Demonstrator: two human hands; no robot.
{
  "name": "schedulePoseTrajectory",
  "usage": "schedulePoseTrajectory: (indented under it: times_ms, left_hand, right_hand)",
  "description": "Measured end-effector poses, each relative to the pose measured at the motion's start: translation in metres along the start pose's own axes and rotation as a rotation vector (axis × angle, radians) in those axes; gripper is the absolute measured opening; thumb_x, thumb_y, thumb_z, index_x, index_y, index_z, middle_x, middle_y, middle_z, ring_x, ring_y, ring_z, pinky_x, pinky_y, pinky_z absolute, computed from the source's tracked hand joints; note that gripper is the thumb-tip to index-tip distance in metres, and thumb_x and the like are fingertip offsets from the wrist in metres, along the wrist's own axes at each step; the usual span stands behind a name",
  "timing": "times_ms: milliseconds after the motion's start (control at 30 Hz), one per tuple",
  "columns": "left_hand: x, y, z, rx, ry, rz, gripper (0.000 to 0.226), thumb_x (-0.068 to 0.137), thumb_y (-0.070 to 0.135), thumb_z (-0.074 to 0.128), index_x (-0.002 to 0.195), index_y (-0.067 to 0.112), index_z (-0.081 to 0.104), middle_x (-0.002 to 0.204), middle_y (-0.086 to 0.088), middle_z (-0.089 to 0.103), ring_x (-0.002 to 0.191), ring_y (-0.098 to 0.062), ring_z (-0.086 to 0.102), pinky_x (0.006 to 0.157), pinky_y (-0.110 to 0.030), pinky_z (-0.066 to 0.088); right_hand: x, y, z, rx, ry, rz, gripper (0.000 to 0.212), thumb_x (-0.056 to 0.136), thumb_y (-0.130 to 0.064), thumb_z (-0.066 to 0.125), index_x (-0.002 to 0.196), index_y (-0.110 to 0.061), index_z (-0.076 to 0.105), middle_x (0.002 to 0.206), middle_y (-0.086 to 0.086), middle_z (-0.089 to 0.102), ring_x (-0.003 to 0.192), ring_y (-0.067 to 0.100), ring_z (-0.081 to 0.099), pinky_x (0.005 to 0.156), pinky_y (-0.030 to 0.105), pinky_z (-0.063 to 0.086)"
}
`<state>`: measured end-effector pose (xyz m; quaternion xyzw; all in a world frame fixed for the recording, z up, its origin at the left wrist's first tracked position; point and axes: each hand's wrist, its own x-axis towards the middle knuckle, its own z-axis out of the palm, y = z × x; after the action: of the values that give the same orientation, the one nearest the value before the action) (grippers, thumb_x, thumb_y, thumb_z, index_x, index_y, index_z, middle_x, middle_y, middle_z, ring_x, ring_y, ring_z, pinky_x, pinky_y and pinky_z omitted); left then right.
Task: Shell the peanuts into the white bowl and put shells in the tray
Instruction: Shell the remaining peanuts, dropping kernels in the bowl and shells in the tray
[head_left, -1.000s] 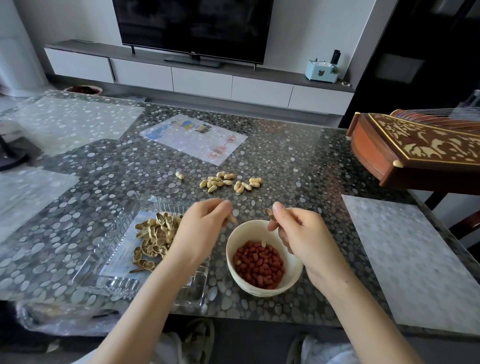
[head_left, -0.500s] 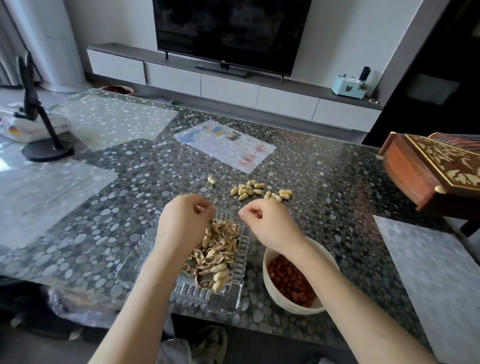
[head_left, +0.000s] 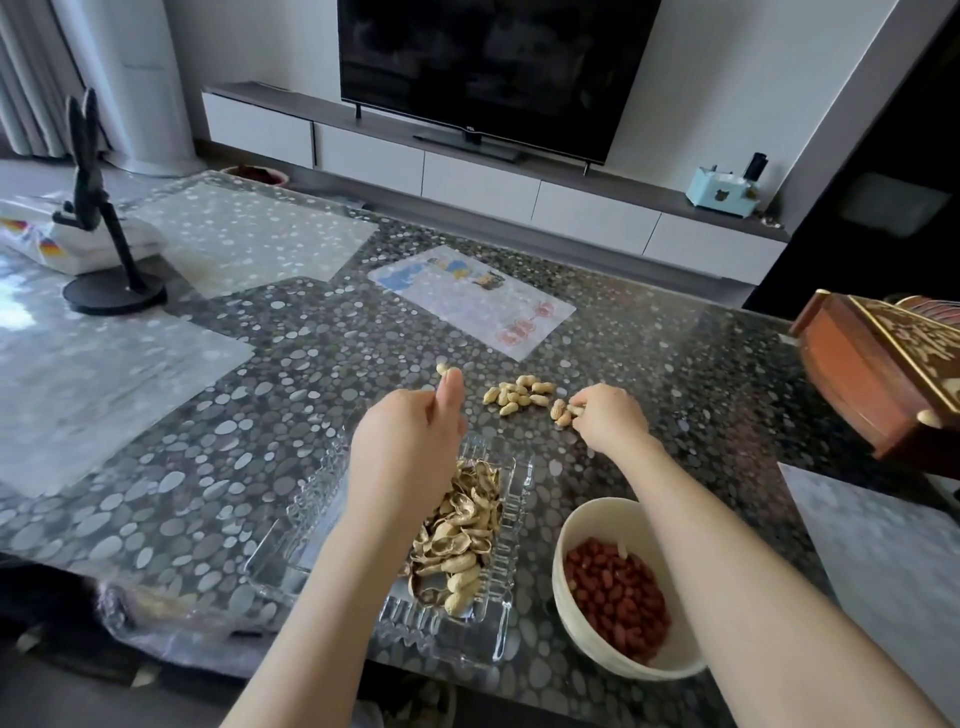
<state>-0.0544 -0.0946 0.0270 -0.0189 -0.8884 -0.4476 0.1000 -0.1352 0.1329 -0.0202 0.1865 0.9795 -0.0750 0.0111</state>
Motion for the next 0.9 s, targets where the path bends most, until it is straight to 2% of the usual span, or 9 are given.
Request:
schedulePoseTrajectory:
  times_ms: [133, 233, 300, 367, 500, 600, 700, 800, 900]
  left_hand:
    - [0.002, -0.002, 0.004, 0.006, 0.035, 0.060, 0.060, 0.100, 0.043, 0.030, 0.081, -0.001, 0.066, 0.060, -0.016, 0.058, 0.049, -0.021, 0.045, 0.050, -0.031, 0.032]
    - [0.002, -0.002, 0.005, -0.012, 0.032, 0.088, 0.053, 0.100, 0.039, 0.033, 0.081, 0.000, 0.064, 0.062, -0.013, 0.057, 0.049, -0.019, 0.042, 0.049, -0.030, 0.029]
    - [-0.001, 0.001, 0.006, -0.046, 0.009, 0.099, 0.048, 0.100, 0.036, 0.036, 0.082, 0.003, 0.065, 0.061, -0.010, 0.056, 0.047, -0.017, 0.040, 0.047, -0.029, 0.028]
    - [-0.006, 0.007, 0.006, -0.187, -0.041, 0.087, 0.042, 0.100, 0.034, 0.039, 0.082, 0.009, 0.067, 0.067, -0.011, 0.063, 0.050, -0.016, 0.044, 0.050, -0.027, 0.033]
    - [-0.025, 0.024, 0.006, -0.678, -0.228, 0.062, 0.038, 0.099, 0.033, 0.038, 0.084, 0.008, 0.064, 0.069, -0.002, 0.059, 0.063, -0.010, 0.050, 0.061, -0.025, 0.039]
    - [-0.041, 0.034, 0.013, -0.601, -0.288, 0.229, 0.043, 0.094, 0.043, 0.038, 0.078, 0.007, 0.053, 0.065, 0.005, 0.048, 0.060, -0.005, 0.041, 0.058, -0.020, 0.034]
    - [-0.051, 0.041, 0.020, -0.588, -0.322, 0.345, 0.054, 0.094, 0.052, 0.040, 0.074, 0.002, 0.046, 0.065, 0.005, 0.038, 0.060, -0.005, 0.034, 0.056, -0.020, 0.030]
    - [-0.058, 0.047, 0.022, -0.649, -0.402, 0.390, 0.045, 0.093, 0.044, 0.042, 0.075, 0.003, 0.051, 0.068, 0.000, 0.042, 0.065, -0.007, 0.039, 0.061, -0.024, 0.034]
    - [-0.063, 0.050, 0.025, -0.653, -0.454, 0.403, 0.032, 0.093, 0.037, 0.042, 0.070, 0.015, 0.050, 0.064, 0.011, 0.044, 0.063, -0.004, 0.040, 0.060, -0.021, 0.035]
  right_hand:
    - [0.005, 0.003, 0.004, 0.004, 0.026, 0.002, 0.023, 0.095, -0.017, 0.049, 0.106, -0.023, 0.069, 0.116, 0.006, 0.065, 0.105, 0.026, 0.060, 0.075, 0.027, 0.043]
    - [-0.004, 0.008, -0.006, 0.154, 0.073, -0.031, 0.017, 0.095, -0.026, 0.055, 0.100, -0.020, 0.070, 0.109, 0.004, 0.061, 0.097, 0.024, 0.060, 0.070, 0.027, 0.042]
    - [-0.022, 0.008, -0.018, 0.544, 0.013, -0.086, 0.020, 0.096, -0.022, 0.055, 0.103, -0.010, 0.069, 0.087, 0.002, 0.064, 0.079, 0.019, 0.061, 0.064, 0.029, 0.048]
    - [-0.055, 0.005, -0.035, 0.969, -0.098, -0.152, 0.019, 0.097, -0.012, 0.053, 0.102, -0.002, 0.067, 0.071, 0.003, 0.062, 0.061, 0.013, 0.058, 0.053, 0.022, 0.047]
    - [-0.124, 0.007, -0.057, 1.459, -0.254, -0.248, 0.015, 0.085, -0.017, 0.057, 0.092, -0.005, 0.063, 0.067, 0.004, 0.062, 0.057, 0.011, 0.057, 0.052, 0.021, 0.048]
    - [-0.162, 0.010, -0.067, 1.517, -0.280, -0.293, 0.017, 0.078, -0.022, 0.060, 0.084, -0.006, 0.062, 0.065, 0.004, 0.061, 0.057, 0.012, 0.055, 0.053, 0.021, 0.048]
    - [-0.186, 0.015, -0.070, 1.457, -0.206, -0.344, 0.020, 0.079, -0.031, 0.060, 0.077, -0.012, 0.064, 0.062, 0.003, 0.058, 0.056, 0.011, 0.052, 0.053, 0.021, 0.046]
    - [-0.198, 0.020, -0.069, 1.415, -0.128, -0.374, 0.023, 0.083, -0.032, 0.056, 0.076, -0.011, 0.062, 0.061, 0.003, 0.056, 0.057, 0.013, 0.049, 0.052, 0.021, 0.043]
    - [-0.201, 0.027, -0.068, 1.406, -0.104, -0.336, 0.033, 0.085, -0.032, 0.054, 0.082, -0.001, 0.060, 0.058, 0.000, 0.052, 0.055, 0.014, 0.045, 0.050, 0.020, 0.040]
